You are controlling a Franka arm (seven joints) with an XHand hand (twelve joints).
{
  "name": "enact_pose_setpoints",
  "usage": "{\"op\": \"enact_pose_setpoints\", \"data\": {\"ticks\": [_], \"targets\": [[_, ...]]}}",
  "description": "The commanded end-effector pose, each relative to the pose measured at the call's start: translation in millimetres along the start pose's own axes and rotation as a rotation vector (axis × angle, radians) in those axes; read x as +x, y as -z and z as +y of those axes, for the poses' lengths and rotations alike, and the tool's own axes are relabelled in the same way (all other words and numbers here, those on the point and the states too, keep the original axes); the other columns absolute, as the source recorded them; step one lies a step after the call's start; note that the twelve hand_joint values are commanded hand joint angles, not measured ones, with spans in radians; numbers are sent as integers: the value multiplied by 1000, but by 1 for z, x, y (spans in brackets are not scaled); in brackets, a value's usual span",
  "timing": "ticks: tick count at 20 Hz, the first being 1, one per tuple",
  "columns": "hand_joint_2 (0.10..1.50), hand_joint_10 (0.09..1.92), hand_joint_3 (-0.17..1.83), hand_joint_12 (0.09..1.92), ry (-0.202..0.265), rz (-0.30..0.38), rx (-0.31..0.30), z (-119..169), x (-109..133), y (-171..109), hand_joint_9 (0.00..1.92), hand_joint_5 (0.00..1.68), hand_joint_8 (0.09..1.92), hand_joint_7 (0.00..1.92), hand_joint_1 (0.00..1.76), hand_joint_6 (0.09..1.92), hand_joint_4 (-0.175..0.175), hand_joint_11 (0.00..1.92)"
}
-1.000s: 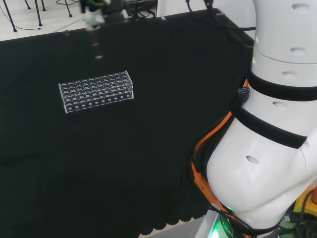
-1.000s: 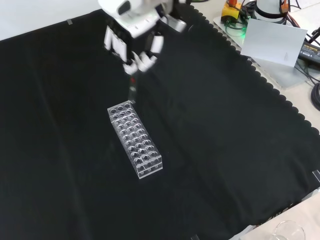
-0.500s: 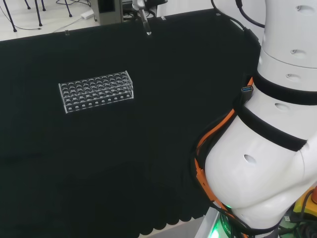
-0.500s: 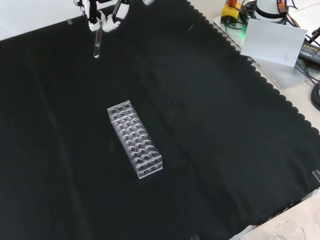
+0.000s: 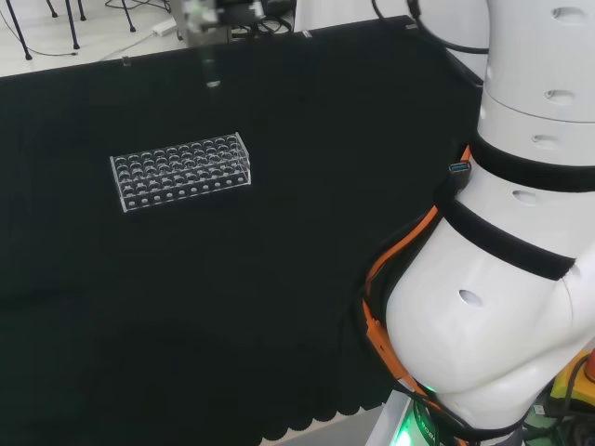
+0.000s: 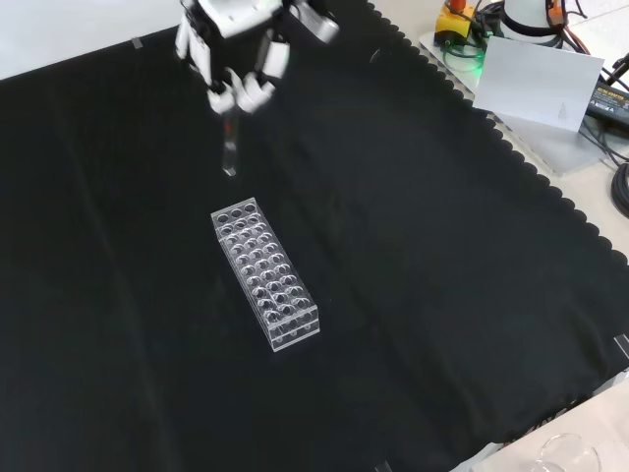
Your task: Shake the test tube.
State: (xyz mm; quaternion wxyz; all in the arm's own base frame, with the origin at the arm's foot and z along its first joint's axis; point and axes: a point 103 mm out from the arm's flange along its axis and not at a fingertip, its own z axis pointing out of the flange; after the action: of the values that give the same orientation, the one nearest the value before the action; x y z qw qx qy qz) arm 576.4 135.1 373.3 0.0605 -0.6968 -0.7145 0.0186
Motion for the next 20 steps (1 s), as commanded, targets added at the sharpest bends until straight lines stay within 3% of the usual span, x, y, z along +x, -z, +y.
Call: {"op": "enact_pose_setpoints", "data": {"ticks": [1, 4, 8, 12, 20], "targets": [[675, 571, 551, 1229, 188, 119, 31, -15, 97, -6, 1294, 1372, 719, 1395, 1436, 151, -175, 961], [675, 571, 551, 1229, 218, 128, 27, -18, 113, -3, 1294, 1373, 719, 1395, 1436, 149, -175, 961], [676, 571, 550, 1229, 196, 101, 22, -13, 98, -3, 1294, 1374, 718, 1395, 1436, 146, -175, 961], [676, 570, 550, 1229, 130, 46, 22, -7, 62, -7, 1293, 1375, 719, 1395, 1436, 144, -175, 961], [677, 570, 549, 1229, -21, -145, 3, 1, -45, -3, 1293, 1377, 718, 1395, 1436, 140, -175, 961]]}}
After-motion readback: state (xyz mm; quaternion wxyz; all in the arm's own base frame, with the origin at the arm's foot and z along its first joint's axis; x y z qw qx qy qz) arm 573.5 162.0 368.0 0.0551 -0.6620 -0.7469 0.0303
